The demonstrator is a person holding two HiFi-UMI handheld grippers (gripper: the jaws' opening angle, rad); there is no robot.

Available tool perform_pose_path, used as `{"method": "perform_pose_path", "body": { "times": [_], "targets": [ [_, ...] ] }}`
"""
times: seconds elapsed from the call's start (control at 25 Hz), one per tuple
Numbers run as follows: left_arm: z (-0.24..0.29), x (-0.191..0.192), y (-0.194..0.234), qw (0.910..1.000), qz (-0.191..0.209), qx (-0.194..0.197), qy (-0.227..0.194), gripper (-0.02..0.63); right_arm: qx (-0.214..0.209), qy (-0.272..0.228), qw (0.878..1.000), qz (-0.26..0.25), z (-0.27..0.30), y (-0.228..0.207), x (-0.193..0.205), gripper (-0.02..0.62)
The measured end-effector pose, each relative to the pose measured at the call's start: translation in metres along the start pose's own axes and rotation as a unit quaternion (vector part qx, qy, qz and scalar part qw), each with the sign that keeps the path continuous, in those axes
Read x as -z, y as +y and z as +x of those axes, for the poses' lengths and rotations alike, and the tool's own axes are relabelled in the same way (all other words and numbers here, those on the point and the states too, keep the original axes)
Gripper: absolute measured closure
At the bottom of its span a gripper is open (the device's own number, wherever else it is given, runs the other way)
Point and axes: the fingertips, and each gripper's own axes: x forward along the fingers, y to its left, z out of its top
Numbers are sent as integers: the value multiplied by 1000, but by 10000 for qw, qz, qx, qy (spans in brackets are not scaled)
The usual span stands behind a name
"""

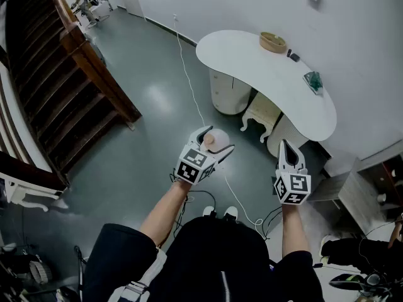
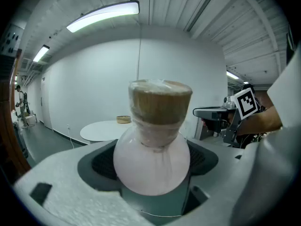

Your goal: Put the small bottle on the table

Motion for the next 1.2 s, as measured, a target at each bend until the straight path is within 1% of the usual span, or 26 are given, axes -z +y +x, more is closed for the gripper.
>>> {"method": "perform_pose_path", "body": {
  "times": [0.24,0.56,0.68,0.96,1.2],
  "targets": [
    [13,-10,-13,10000,47,-55,-39,199,-314,-179,9993,107,-1,-8,-4,595],
    [19,-12,-35,9997,-10,-242,-50,199,-712,-29,9974,91,-1,-16,8,595],
    [22,-9,-34,9995,-38,-315,-12,199,-822,-28,9965,109,5,-17,10,595],
    [38,-12,-8,9990,-95,-432,-5,199,-941,18,9955,126,38,-23,9,595],
    [65,-13,40,9993,-154,-325,61,199,-964,117,9952,113,94,-16,8,595]
  ]
}}
